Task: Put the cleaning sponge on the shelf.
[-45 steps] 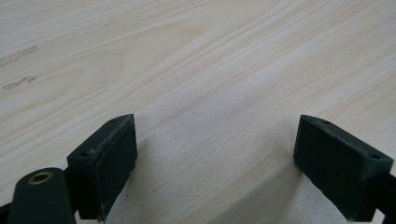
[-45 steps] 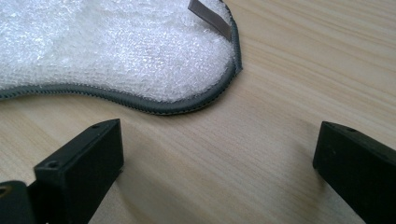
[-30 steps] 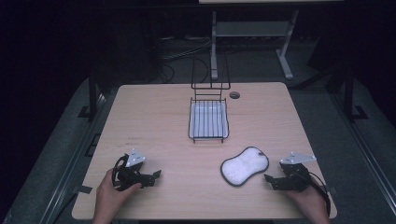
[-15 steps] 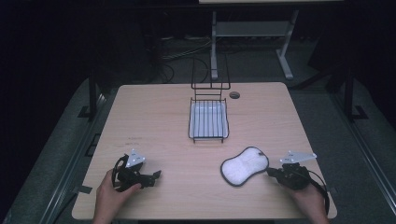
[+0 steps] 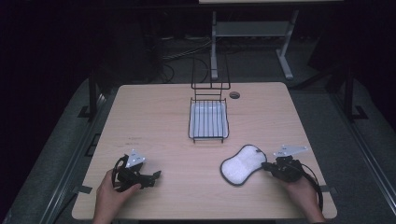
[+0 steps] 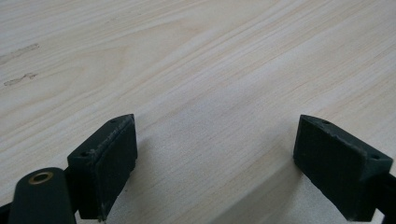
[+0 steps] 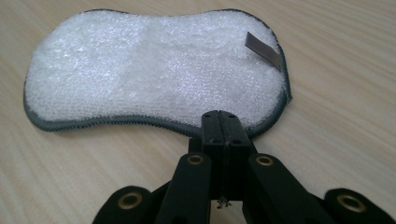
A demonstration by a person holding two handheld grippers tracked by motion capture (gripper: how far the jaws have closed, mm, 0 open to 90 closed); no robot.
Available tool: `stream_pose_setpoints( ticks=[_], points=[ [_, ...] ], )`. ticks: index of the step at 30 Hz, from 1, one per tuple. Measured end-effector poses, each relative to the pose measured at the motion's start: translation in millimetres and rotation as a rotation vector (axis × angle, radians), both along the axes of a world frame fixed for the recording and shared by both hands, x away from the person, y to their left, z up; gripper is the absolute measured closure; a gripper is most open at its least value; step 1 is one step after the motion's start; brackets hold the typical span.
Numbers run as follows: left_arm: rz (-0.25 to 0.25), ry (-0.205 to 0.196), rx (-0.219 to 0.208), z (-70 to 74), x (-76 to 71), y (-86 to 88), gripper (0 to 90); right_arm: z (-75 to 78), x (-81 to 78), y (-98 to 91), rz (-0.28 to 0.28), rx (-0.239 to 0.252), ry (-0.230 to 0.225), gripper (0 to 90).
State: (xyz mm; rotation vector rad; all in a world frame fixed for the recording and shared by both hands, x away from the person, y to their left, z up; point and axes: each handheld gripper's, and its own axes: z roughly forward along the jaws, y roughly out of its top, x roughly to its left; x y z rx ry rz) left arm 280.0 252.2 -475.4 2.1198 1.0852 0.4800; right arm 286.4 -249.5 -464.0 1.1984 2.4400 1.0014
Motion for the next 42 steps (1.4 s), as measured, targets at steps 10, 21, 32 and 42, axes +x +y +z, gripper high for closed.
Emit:
stream_pose_setpoints(
  ticks=[10, 21, 32, 42],
  points=[
    [0.000, 0.000, 0.000, 0.0, 0.0, 0.0, 12.8, -0.2, 17.8, 4.2, -0.002, 0.015, 0.004, 89.9],
    [0.001, 0.000, -0.001, 0.0, -0.1, -0.1, 12.8, 2.2, 30.4, 8.9, -0.007, 0.033, -0.007, 89.8],
    [0.002, 0.000, 0.000, 0.0, -0.8, -0.3, 12.8, 19.4, 2.9, 40.9, 0.119, 0.111, -0.017, 89.7],
    [0.002, 0.000, 0.000, 0.0, -0.9, -0.3, 12.8, 17.6, -2.6, 71.4, 0.190, 0.132, 0.002, 89.7]
  ],
)
